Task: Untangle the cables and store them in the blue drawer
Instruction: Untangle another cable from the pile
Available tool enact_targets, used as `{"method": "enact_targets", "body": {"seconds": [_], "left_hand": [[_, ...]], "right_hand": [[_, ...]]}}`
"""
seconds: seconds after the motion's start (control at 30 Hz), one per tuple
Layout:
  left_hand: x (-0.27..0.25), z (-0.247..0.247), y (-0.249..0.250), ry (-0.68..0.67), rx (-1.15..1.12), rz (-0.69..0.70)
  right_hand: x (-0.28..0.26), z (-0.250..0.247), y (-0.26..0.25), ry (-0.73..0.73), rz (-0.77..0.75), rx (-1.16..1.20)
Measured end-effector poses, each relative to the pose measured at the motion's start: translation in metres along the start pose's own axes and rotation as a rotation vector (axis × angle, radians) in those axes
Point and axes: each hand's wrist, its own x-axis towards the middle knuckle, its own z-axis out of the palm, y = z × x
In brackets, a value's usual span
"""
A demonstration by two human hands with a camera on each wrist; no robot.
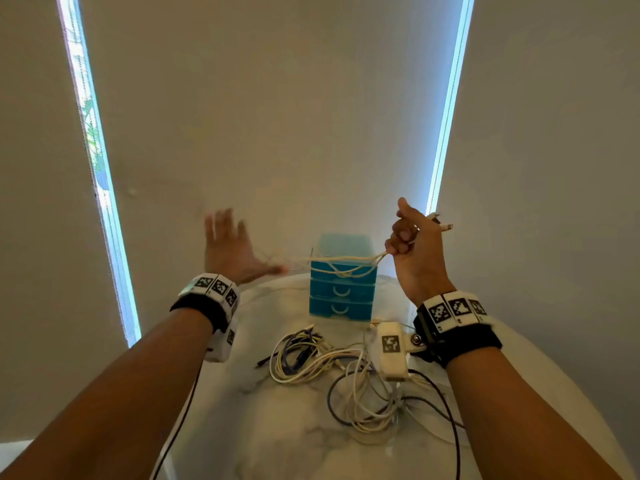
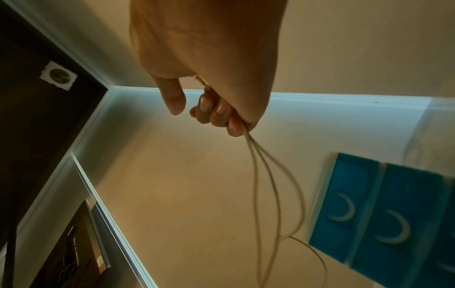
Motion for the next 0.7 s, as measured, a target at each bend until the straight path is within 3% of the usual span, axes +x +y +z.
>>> {"method": "enact_targets", "body": {"seconds": [0.07,0.13,0.3,0.4,0.47,0.53,0.57,0.7], "left_hand": [[-0.007,0.001,-0.020,-0.522,0.180,-0.108],[-0.014,0.003,-0.034,-0.739,0.218,-0.099],[-0.019,0.001,-0.021,-0.776,0.183,0.103],[-0.022,-0.025,0.026,-0.741,0.134,0.364],[-0.025,-0.037,0.059,-0.677,-0.184,0.523],[-0.031,-0.036,0.082,-0.696,-0.613,0.578],[-0.034,-0.034,0.089,-0.720,-0.712,0.598],[-0.049,0.001,0.072,-0.821,-0.636,0.587]], "right_hand": [[0.000,0.003,0.011,-0.015,0.032,-0.031],[-0.002,0.002,0.022,-0.046,0.062,-0.068],[-0.008,0.005,0.044,-0.104,0.161,-0.078],[-0.012,0.011,0.049,-0.117,0.197,-0.071],[-0.015,0.015,0.047,-0.120,0.212,-0.067],[-0.018,0.018,0.043,-0.132,0.225,-0.051],[-0.019,0.018,0.040,-0.141,0.231,-0.027],[-0.015,0.006,0.019,-0.170,0.245,0.133]]}}
